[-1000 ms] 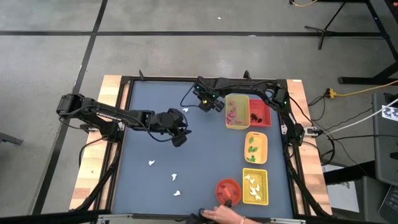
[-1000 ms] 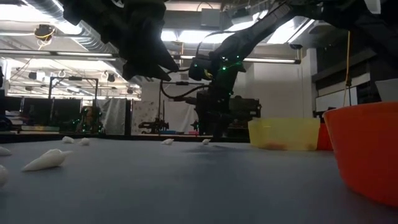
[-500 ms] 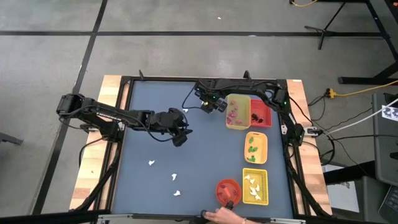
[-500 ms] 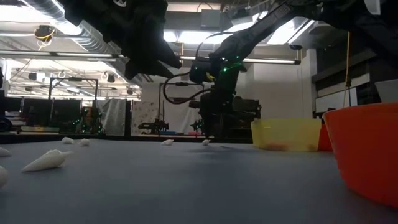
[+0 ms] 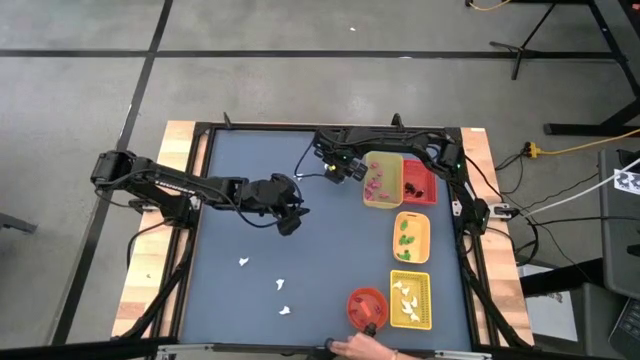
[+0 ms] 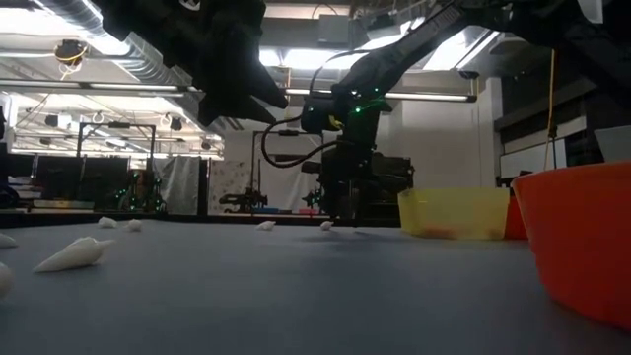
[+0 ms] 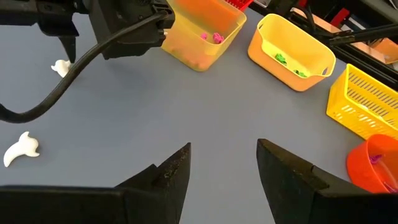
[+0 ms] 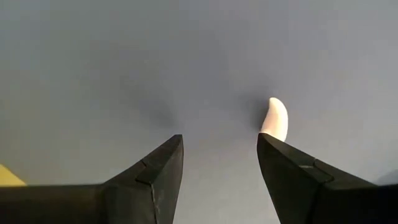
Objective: Sort Halloween decoration
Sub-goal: Put the white ghost toy into the yellow box
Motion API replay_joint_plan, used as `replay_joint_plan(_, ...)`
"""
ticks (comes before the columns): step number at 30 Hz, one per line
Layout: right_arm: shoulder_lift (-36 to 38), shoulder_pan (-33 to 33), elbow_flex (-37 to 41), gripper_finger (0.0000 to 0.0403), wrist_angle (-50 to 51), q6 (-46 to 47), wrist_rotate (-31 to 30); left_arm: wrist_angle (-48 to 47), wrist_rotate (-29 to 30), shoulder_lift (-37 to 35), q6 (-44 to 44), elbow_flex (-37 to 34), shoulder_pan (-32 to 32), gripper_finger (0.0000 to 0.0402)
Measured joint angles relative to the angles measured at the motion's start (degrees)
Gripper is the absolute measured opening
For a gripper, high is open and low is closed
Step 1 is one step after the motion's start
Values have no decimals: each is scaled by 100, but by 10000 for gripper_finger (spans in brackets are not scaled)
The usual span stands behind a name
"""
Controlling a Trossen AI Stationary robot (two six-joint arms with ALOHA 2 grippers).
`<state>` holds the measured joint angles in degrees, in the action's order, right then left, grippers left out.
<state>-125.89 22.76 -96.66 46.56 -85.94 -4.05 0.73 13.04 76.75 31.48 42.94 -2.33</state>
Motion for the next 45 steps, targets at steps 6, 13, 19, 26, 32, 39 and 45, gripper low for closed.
replay_joint_plan(6, 0, 0, 0, 204, -232, 3, -53, 0, -2, 0, -4, 0, 0, 167)
replay_joint_plan(13, 0, -2, -2, 204, -747, -2, -1128, -2, -2, 0, -8, 0, 0, 167)
replay_joint_plan(19, 0, -2, 0, 204, -805, -227, -1636, -2, -2, 0, -8, 0, 0, 167)
replay_joint_plan(26, 0, 5, -1, 204, -1561, -162, -977, -2, -2, 0, -10, 2, 0, 167)
replay_joint_plan(32, 0, 13, -7, 204, -1585, 47, 86, -2, -2, 0, -10, 2, 0, 167)
replay_joint_plan(39, 0, 13, -7, 204, -1734, 162, 321, -2, -2, 0, -13, 2, 0, 167)
replay_joint_plan(45, -46, 138, -11, 204, -1700, 161, 779, -2, -2, 0, -13, 2, 0, 167)
